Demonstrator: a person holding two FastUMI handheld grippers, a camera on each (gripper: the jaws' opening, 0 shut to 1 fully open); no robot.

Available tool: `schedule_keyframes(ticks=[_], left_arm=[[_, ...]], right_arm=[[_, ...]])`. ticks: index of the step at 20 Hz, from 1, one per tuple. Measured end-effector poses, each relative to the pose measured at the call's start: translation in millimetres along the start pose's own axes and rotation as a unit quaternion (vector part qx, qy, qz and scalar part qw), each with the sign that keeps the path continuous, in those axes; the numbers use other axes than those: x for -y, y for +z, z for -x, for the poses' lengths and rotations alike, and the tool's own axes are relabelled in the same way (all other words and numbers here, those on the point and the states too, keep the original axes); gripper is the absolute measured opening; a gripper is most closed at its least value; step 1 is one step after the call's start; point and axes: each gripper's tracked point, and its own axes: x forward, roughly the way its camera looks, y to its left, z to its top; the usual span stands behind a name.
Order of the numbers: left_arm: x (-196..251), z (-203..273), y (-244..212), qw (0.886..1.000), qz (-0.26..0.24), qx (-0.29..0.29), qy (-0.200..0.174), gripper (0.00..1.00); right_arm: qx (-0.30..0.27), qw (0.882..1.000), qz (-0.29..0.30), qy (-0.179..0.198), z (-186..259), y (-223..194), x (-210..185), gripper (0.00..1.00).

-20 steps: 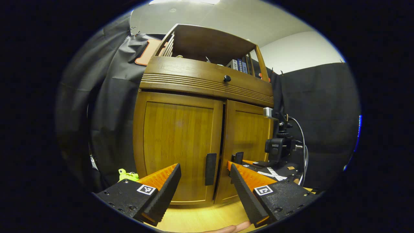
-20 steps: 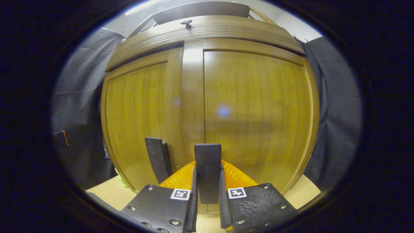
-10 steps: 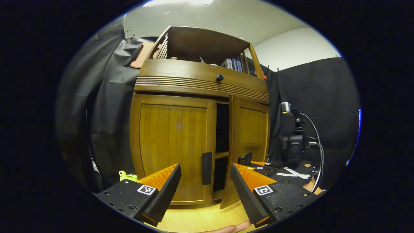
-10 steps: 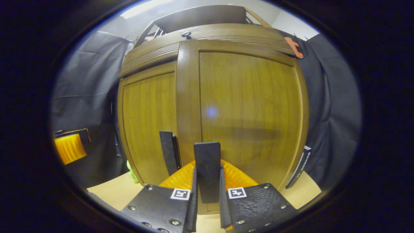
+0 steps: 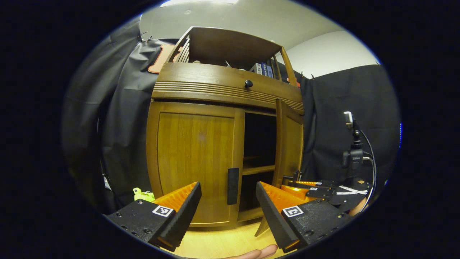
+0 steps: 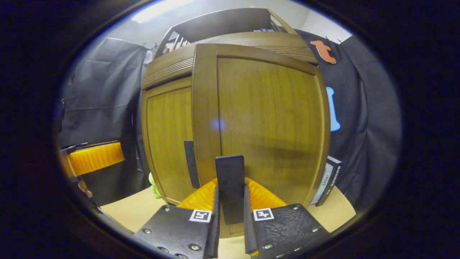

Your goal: Open the right door of the double-door shoe cabinet with the right hand, and open the left door with the left hand.

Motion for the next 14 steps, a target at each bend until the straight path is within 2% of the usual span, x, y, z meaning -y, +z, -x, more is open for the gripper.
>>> schedule_keyframes(ticks=[1, 2, 3, 4, 5, 6, 7, 9, 11, 12, 14], left_arm=[[-1.2, -0.5, 0.2, 1.000, 0.002, -0.001, 0.002, 0.95], [-2.7, -2.5, -1.9, 1.000, 0.002, -0.005, 0.004, 0.90], [-4.0, -3.0, -2.4, 1.000, 0.003, -0.007, 0.006, 0.95], [-4.4, -4.1, -4.0, 1.000, 0.004, -0.008, 0.007, 0.95], [-5.2, -4.7, -5.6, 1.000, 0.005, -0.010, 0.009, 0.95], [-6.2, -5.6, -7.3, 1.000, 0.006, -0.010, 0.011, 0.95], [-6.8, -5.6, -6.8, 1.000, 0.005, -0.009, 0.012, 0.95], [-6.1, -6.0, -7.1, 1.000, 0.006, -0.008, 0.012, 0.95], [-4.6, -4.9, -6.4, 1.000, 0.006, -0.006, 0.010, 0.90], [-3.7, -5.4, -6.6, 1.000, 0.006, -0.006, 0.009, 0.99], [-3.0, -5.5, -5.9, 1.000, 0.006, -0.004, 0.007, 0.99]], right_arm=[[0.002, 1.000, 0.000, 0.000, 5.5, -0.2, 2.4, 0.28], [0.004, 1.000, 0.000, 0.000, 11.7, -1.2, 4.6, 0.28], [0.006, 1.000, -0.001, 0.000, 15.7, -0.7, 7.5, 0.24], [0.006, 1.000, -0.005, -0.001, 19.0, -1.3, 9.8, 0.28], [0.006, 1.000, -0.006, -0.002, 22.8, -1.3, 11.5, 0.28], [0.007, 1.000, -0.004, -0.004, 26.0, -1.3, 13.8, 0.24], [0.007, 1.000, -0.003, -0.005, 29.2, -1.2, 16.0, 0.28], [0.007, 1.000, -0.003, -0.007, 35.6, -1.3, 20.0, 0.28], [0.009, 1.000, -0.003, -0.012, 41.6, -1.2, 25.2, 0.28], [0.011, 1.000, -0.003, -0.016, 44.0, -1.6, 27.1, 0.28], [0.015, 0.999, 0.009, -0.028, 50.8, -1.1, 33.6, 0.28]])
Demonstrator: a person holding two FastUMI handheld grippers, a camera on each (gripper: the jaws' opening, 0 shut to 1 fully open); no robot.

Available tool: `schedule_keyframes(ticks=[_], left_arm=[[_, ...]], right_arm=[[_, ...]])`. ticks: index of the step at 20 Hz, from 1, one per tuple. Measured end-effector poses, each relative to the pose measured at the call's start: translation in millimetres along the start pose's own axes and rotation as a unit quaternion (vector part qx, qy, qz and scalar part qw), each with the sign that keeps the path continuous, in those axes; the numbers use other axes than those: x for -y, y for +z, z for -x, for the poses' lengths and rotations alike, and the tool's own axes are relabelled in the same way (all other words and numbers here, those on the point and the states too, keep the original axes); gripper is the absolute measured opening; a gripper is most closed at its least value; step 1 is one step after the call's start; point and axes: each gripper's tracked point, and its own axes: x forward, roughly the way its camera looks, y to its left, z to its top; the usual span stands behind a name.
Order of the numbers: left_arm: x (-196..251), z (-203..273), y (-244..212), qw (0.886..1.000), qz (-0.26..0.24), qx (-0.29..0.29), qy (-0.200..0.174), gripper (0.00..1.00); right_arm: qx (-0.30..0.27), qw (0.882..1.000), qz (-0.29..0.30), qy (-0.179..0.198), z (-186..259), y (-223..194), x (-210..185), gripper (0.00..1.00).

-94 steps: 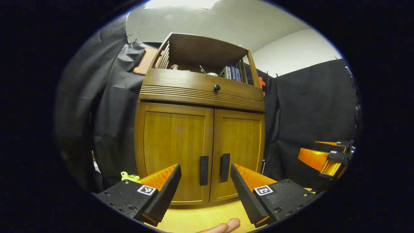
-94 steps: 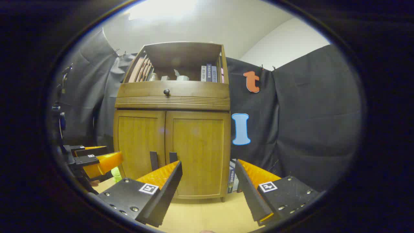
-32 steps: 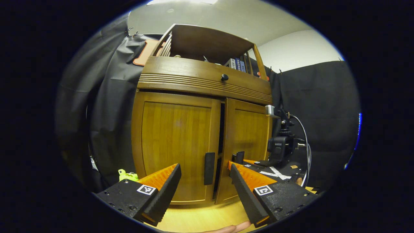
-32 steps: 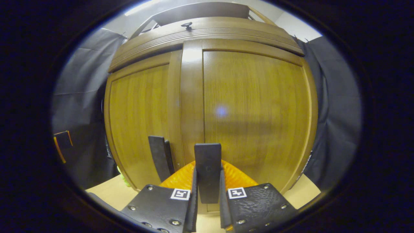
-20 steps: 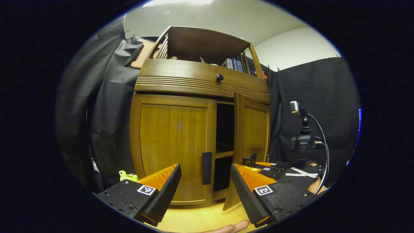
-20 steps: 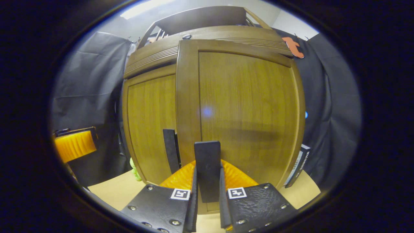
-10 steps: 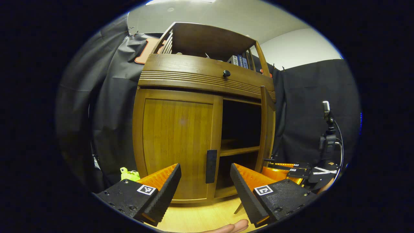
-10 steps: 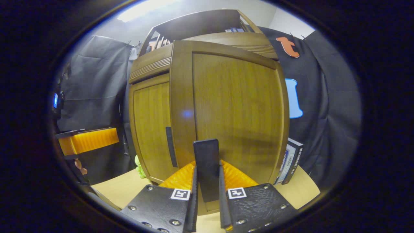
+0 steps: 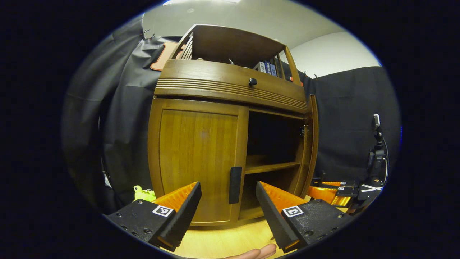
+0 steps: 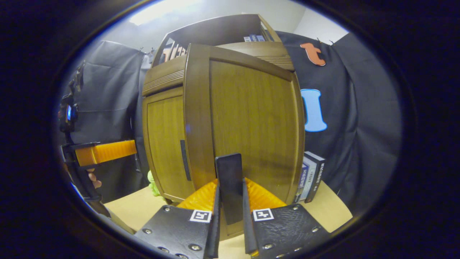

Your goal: Open the right door of the double-door shoe cabinet with the right hand, and open the left door with the left hand.

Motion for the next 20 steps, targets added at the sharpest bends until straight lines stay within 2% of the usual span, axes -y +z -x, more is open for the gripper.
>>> schedule_keyframes(ticks=[1, 2, 3, 5, 6, 8, 9, 10, 13, 14, 15, 16, 17, 18, 19, 20], left_arm=[[-0.2, 0.6, -0.1, 1.000, 0.000, 0.000, 0.000, 0.99], [-0.3, 0.5, -0.7, 1.000, 0.000, 0.000, 0.000, 0.95], [-0.3, -0.1, -0.9, 1.000, 0.000, -0.001, 0.000, 0.90], [-1.3, -1.4, -2.2, 1.000, 0.000, -0.002, 0.002, 0.90], [-1.8, -1.2, -2.6, 1.000, -0.002, -0.002, 0.003, 0.95], [-6.2, -2.9, -2.7, 1.000, -0.004, -0.002, 0.009, 0.95], [-8.2, -3.5, -2.7, 1.000, -0.001, -0.003, 0.010, 0.90], [-8.9, -3.6, -3.1, 1.000, 0.002, -0.003, 0.011, 0.95], [-13.2, -0.3, -1.7, 1.000, 0.003, -0.001, 0.015, 0.95], [-14.4, 0.7, -1.6, 1.000, 0.005, 0.000, 0.016, 0.95], [-14.9, 0.2, -1.7, 1.000, 0.005, -0.001, 0.017, 0.90], [-15.3, -1.0, -2.0, 1.000, 0.004, -0.002, 0.018, 0.95], [-14.9, -1.7, -2.5, 1.000, 0.003, -0.004, 0.018, 0.95], [-14.8, -2.1, -2.8, 1.000, 0.003, -0.005, 0.017, 0.95], [-15.2, -1.8, -3.4, 1.000, 0.002, -0.006, 0.017, 0.95], [-15.0, -2.1, -4.4, 1.000, 0.002, -0.007, 0.017, 0.90]], right_arm=[[-0.001, 1.000, 0.003, -0.004, 3.1, -0.5, 3.0, 0.28], [-0.001, 1.000, 0.002, -0.008, 6.6, -1.2, 6.9, 0.24], [-0.002, 1.000, -0.001, -0.010, 10.0, -0.3, 9.8, 0.24], [-0.002, 1.000, -0.004, -0.017, 16.1, -1.4, 15.4, 0.28], [-0.001, 1.000, -0.003, -0.023, 18.7, -1.4, 19.0, 0.28], [-0.005, 0.999, -0.002, -0.039, 26.2, -4.0, 28.2, 0.28], [-0.006, 0.999, -0.001, -0.047, 30.3, -4.3, 32.4, 0.28], [-0.006, 0.999, 0.001, -0.053, 33.8, -5.1, 37.0, 0.27], [-0.001, 0.997, -0.009, -0.074, 45.1, -4.6, 54.3, 0.23], [0.001, 0.997, -0.010, -0.080, 48.2, -5.0, 61.0, 0.27], [0.005, 0.996, -0.010, -0.087, 51.7, -3.4, 67.5, 0.27], [0.007, 0.995, -0.012, -0.100, 55.3, -3.5, 76.0, 0.23], [0.006, 0.993, -0.011, -0.117, 58.2, -4.4, 86.7, 0.27], [0.000, 0.991, -0.007, -0.135, 60.9, -7.1, 98.4, 0.27], [-0.002, 0.989, -0.004, -0.149, 61.2, -9.3, 108.0, 0.32], [-0.003, 0.985, 0.001, -0.172, 68.2, -9.3, 121.6, 0.31]])
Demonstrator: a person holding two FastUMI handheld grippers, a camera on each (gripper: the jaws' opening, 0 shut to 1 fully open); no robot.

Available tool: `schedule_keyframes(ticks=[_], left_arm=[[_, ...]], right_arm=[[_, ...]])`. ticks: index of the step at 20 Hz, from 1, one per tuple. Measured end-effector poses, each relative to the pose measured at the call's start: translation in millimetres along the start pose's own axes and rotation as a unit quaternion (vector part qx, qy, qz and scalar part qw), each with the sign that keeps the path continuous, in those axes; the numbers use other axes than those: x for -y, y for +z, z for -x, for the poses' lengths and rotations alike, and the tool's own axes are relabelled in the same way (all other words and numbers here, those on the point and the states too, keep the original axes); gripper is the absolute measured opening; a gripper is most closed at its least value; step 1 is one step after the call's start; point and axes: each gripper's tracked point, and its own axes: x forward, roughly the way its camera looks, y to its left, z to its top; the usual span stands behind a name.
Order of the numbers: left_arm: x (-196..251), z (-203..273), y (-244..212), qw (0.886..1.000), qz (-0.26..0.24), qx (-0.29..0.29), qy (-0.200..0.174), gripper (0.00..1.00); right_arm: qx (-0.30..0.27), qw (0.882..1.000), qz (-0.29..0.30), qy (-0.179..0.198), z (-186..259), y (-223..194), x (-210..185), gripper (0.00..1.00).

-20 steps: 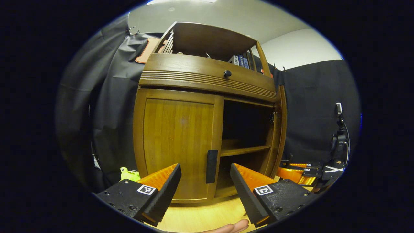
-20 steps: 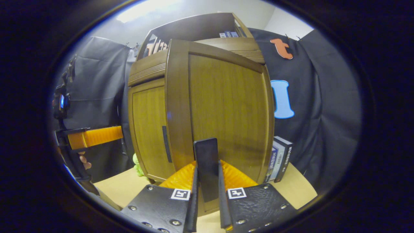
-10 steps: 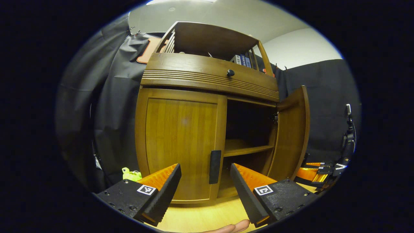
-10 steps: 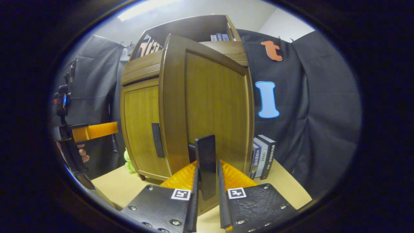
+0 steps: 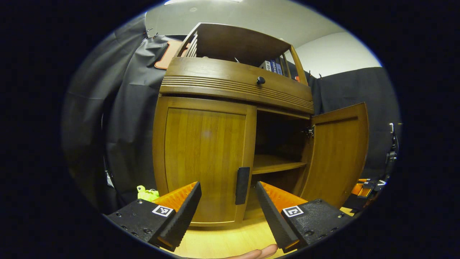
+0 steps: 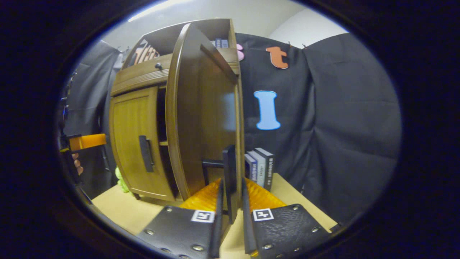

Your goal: Open the right door of the double-door shoe cabinet with the right hand, and open the left door with the left hand.

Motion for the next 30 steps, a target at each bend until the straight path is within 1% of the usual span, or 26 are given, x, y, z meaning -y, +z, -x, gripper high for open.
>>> schedule_keyframes(ticks=[1, 2, 5, 6, 7, 8, 10, 11, 12, 13, 14, 15, 16, 17, 18, 19, 20, 21, 22, 23, 24, 25, 26, 28, 29, 30], left_arm=[[0.0, -1.1, -0.1, 1.000, 0.000, -0.001, 0.000, 0.90], [0.4, -1.1, -0.5, 1.000, -0.001, -0.001, 0.000, 0.95], [0.5, -3.4, -2.9, 1.000, -0.001, -0.004, 0.001, 0.95], [0.8, -5.3, -4.7, 1.000, -0.002, -0.005, 0.001, 0.95], [1.1, -7.3, -5.3, 1.000, -0.003, -0.007, 0.002, 0.90], [1.4, -9.3, -7.1, 1.000, -0.006, -0.010, 0.003, 0.90], [2.7, -13.4, -11.1, 1.000, -0.010, -0.013, 0.004, 0.90], [4.2, -15.2, -13.9, 1.000, -0.012, -0.016, 0.005, 0.90], [5.1, -18.5, -15.7, 1.000, -0.014, -0.017, 0.005, 0.90], [6.0, -21.8, -15.3, 1.000, -0.017, -0.018, 0.004, 0.95], [6.7, -26.4, -15.0, 1.000, -0.017, -0.014, 0.004, 0.90], [6.5, -31.6, -15.2, 1.000, -0.017, -0.012, 0.005, 0.95], [5.5, -35.9, -17.0, 1.000, -0.015, -0.012, 0.008, 0.90], [5.2, -41.0, -19.0, 1.000, -0.013, -0.012, 0.010, 0.95], [5.6, -46.2, -21.7, 1.000, -0.013, -0.013, 0.012, 0.90], [5.9, -51.1, -24.6, 1.000, -0.014, -0.016, 0.012, 0.95], [8.0, -56.7, -28.3, 1.000, -0.016, -0.017, 0.011, 0.90], [10.7, -61.1, -31.8, 1.000, -0.021, -0.019, 0.010, 0.95], [12.4, -65.5, -34.3, 0.999, -0.025, -0.020, 0.008, 0.91], [14.9, -70.4, -34.4, 0.999, -0.028, -0.016, 0.008, 0.91], [17.3, -74.3, -35.9, 0.999, -0.031, -0.011, 0.007, 0.95], [20.5, -77.9, -38.2, 0.999, -0.037, -0.009, 0.006, 0.95], [24.3, -80.1, -40.4, 0.999, -0.042, -0.004, 0.007, 0.91], [30.0, -88.0, -42.1, 0.999, -0.050, 0.003, 0.006, 0.90], [33.0, -93.2, -44.4, 0.999, -0.051, 0.006, 0.006, 0.95], [34.6, -98.9, -49.6, 0.999, -0.052, 0.005, 0.008, 0.95]], right_arm=[[0.001, 1.000, -0.002, -0.010, -1.1, 1.6, 11.3, 0.31], [0.002, 1.000, -0.007, -0.005, -7.0, 0.4, 15.1, 0.20], [0.003, 1.000, -0.012, 0.006, -3.9, 2.0, 33.3, 0.48], [0.004, 1.000, -0.013, 0.005, -5.5, 2.0, 40.9, 0.52], [0.001, 1.000, -0.015, 0.009, -5.3, 0.5, 46.9, 0.60], [0.002, 1.000, -0.018, 0.010, -9.2, -0.3, 53.5, 0.69], [0.000, 1.000, -0.025, 0.018, -10.6, 0.9, 63.6, 0.94], [-0.002, 0.999, -0.029, 0.022, -9.5, 1.5, 67.7, 1.00], [-0.003, 0.999, -0.032, 0.027, -11.0, 0.4, 72.6, 0.96], [-0.002, 0.999, -0.030, 0.038, -13.4, 0.5, 74.5, 1.00], [-0.006, 0.998, -0.029, 0.056, -15.5, -0.3, 74.6, 1.00], [-0.004, 0.997, -0.032, 0.063, -16.5, 0.2, 78.2, 1.00], [-0.005, 0.997, -0.029, 0.069, -18.8, 0.5, 82.1, 1.00], [-0.005, 0.997, -0.026, 0.073, -20.2, 0.4, 85.4, 1.00], [-0.004, 0.997, -0.022, 0.075, -20.5, 1.1, 89.3, 1.00], [-0.002, 0.997, -0.020, 0.076, -20.3, 2.0, 91.9, 1.00], [-0.001, 0.997, -0.019, 0.079, -20.0, 1.9, 93.0, 0.96], [0.001, 0.996, -0.018, 0.085, -17.8, 2.4, 92.3, 0.96], [0.001, 0.996, -0.014, 0.087, -16.3, 1.0, 93.6, 0.99], [0.003, 0.996, -0.010, 0.086, -13.5, 0.5, 98.2, 0.94], [0.006, 0.997, -0.010, 0.081, -9.7, 0.6, 105.4, 0.99], [0.007, 0.997, -0.015, 0.071, -5.5, 0.6, 114.2, 0.94], [0.010, 0.998, -0.025, 0.063, 0.5, -0.3, 121.6, 0.98], [0.021, 0.996, -0.046, 0.074, 17.3, -0.1, 116.6, 0.98], [0.027, 0.996, -0.046, 0.074, 24.6, 0.3, 113.0, 0.98], [0.032, 0.996, -0.041, 0.074, 31.6, -0.3, 111.0, 0.99]])
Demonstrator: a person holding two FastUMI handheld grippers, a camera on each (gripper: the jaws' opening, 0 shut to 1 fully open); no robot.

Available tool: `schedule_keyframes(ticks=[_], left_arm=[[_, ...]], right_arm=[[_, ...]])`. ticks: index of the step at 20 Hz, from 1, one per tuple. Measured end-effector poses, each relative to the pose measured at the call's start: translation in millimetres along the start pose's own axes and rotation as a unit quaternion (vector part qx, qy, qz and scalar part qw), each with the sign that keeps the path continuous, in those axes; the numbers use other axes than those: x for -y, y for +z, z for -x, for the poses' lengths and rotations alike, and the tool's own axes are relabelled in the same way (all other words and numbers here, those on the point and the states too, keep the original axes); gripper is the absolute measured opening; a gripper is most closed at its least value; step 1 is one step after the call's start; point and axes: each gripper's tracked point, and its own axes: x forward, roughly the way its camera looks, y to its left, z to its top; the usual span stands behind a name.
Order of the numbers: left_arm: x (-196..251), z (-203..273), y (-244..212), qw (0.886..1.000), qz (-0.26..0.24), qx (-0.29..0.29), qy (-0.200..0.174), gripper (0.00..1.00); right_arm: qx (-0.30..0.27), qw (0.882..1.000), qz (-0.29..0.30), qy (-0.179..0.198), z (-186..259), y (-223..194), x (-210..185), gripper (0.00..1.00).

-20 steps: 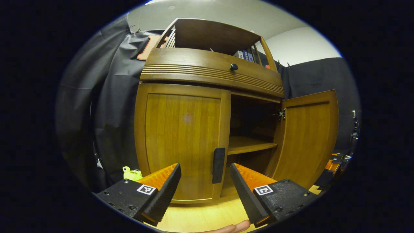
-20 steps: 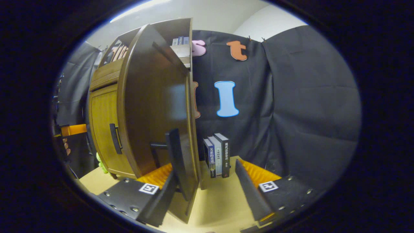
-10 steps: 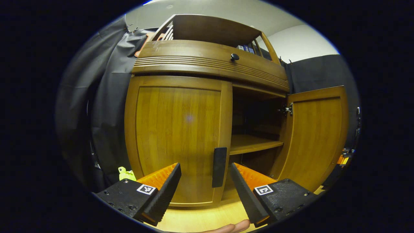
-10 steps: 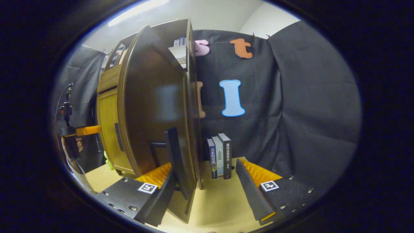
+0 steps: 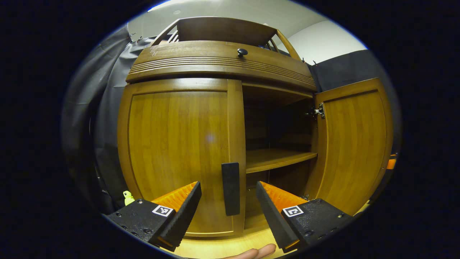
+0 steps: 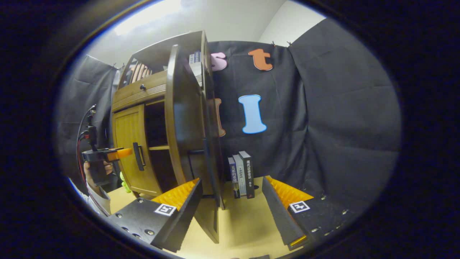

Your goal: Open the right door of the double-door shoe cabinet with the right hand, and open the left door with the left hand.

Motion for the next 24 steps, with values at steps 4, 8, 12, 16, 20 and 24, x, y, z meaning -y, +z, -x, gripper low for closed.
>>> schedule_keyframes(ticks=[4, 8, 12, 16, 20, 24], left_arm=[[-0.4, -24.5, -23.0, 1.000, 0.001, -0.008, 0.015, 0.93], [-3.2, -51.2, -37.1, 0.999, 0.011, 0.002, 0.037, 0.87], [-3.0, -62.4, -35.5, 0.998, 0.022, 0.022, 0.051, 0.66], [-8.1, -63.7, -35.1, 0.997, 0.026, 0.025, 0.063, 0.35], [-6.6, -64.7, -33.9, 0.997, 0.037, 0.028, 0.058, 0.38], [-6.0, -65.9, -36.4, 0.997, 0.048, -0.002, 0.060, 0.36]], right_arm=[[0.029, 0.999, 0.025, 0.021, 30.3, 4.8, -48.5, 0.94], [0.074, 0.996, 0.036, 0.040, 66.9, 8.0, -111.5, 0.98], [0.068, 0.997, 0.046, 0.014, 86.6, -9.2, -141.6, 0.97], [0.076, 0.995, 0.058, -0.014, 116.1, -27.8, -150.8, 0.97], [0.095, 0.993, 0.061, -0.039, 139.9, -15.4, -139.3, 1.00], [0.098, 0.991, 0.069, -0.056, 144.8, -10.6, -130.6, 0.96]])
